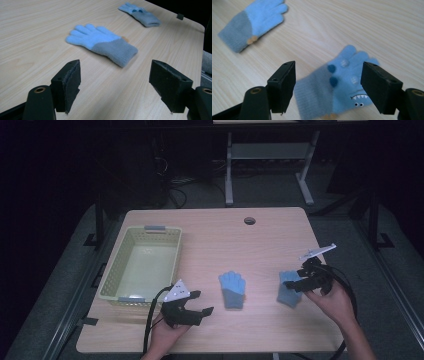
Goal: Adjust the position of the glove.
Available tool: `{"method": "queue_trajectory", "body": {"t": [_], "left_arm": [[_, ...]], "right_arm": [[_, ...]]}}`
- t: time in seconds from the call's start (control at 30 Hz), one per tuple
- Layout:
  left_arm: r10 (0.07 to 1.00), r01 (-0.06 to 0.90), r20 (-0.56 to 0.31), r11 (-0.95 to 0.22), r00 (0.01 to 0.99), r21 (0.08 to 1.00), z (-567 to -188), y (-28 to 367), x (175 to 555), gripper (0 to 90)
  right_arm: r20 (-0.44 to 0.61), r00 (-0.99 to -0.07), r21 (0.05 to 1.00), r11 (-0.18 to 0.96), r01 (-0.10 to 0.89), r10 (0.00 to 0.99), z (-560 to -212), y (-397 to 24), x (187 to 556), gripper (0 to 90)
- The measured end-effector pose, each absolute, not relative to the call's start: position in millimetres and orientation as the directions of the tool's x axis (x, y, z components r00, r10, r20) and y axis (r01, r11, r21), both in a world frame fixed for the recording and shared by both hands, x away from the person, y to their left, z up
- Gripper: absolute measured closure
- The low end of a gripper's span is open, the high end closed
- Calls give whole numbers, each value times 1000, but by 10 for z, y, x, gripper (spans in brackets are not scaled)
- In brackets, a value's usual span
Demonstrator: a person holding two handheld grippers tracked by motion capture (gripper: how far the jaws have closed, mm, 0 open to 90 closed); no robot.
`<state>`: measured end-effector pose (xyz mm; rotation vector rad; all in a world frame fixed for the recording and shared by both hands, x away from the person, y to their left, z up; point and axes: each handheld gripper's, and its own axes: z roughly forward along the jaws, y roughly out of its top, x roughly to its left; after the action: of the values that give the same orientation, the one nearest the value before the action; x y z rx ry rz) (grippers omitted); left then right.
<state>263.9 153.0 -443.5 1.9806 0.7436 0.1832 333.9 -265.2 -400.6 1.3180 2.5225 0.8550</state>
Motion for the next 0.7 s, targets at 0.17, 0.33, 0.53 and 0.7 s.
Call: {"method": "queue_trajectory", "body": {"t": [0.17, 0.33, 0.53, 0.7], "left_arm": [[574, 429, -175, -343, 800, 836, -4438, 1531, 2658, 251], [572, 429, -176, -344, 801, 835, -4432, 1536, 2651, 252], [572, 435, -178, -351, 801, 829, -4450, 1510, 2650, 252], [571, 428, -167, -360, 804, 829, -4441, 1500, 2642, 253]], "right_arm": [[106, -578, 529, 446, 722, 809, -4054, -2697, 3383, 302], [117, -561, 502, 439, 745, 819, -4120, -2744, 3436, 315], [116, -560, 458, 456, 763, 820, -4214, -2737, 3473, 406], [108, -566, 432, 474, 767, 817, -4271, -2696, 3490, 474]]}}
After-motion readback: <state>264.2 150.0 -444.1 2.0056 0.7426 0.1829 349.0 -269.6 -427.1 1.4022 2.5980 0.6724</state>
